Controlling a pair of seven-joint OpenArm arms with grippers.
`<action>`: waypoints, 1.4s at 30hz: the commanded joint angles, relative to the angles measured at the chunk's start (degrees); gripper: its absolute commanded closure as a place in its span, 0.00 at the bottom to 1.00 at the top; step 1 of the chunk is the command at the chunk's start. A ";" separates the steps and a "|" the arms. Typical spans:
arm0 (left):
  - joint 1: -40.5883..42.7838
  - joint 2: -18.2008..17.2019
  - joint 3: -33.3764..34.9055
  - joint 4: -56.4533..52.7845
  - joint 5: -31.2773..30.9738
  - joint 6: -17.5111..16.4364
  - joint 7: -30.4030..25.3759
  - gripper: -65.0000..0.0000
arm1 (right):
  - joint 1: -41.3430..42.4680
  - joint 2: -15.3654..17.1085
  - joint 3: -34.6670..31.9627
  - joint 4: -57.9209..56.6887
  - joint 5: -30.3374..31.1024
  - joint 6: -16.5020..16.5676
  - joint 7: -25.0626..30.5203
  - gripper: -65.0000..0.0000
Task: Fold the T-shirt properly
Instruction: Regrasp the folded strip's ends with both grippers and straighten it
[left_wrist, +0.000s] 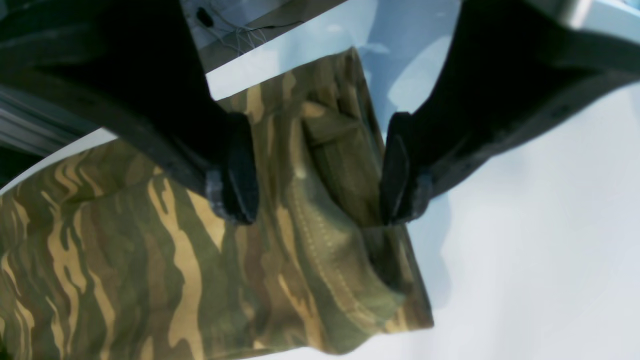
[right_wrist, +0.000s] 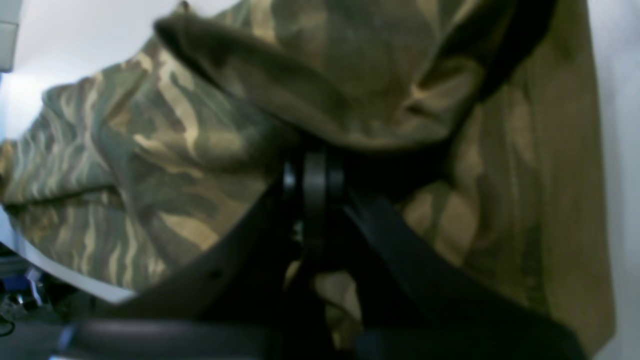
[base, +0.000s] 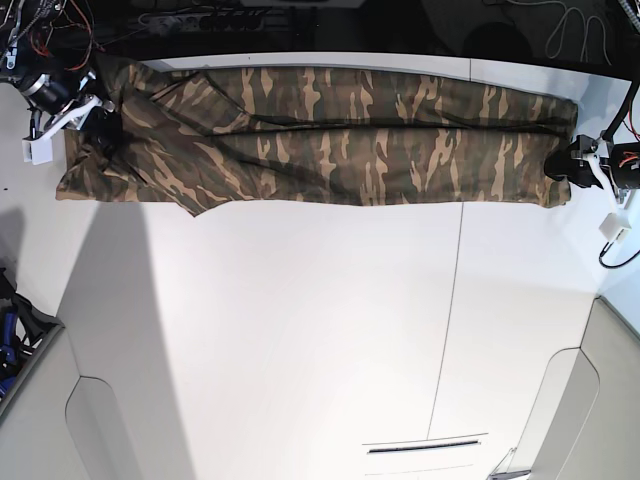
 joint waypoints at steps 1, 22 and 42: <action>-0.74 -1.75 -0.59 0.48 -0.79 -0.47 -0.87 0.36 | 0.68 0.90 0.11 -0.24 -1.14 -0.44 -0.24 1.00; 1.97 -3.13 -0.59 -2.32 3.06 -0.47 -2.62 0.31 | 4.26 0.94 0.11 -0.52 -2.36 -0.46 -0.46 1.00; 3.98 3.96 -0.59 -4.31 -7.04 -0.47 1.97 0.74 | 4.26 0.94 0.11 -0.52 -0.22 -0.48 -0.66 1.00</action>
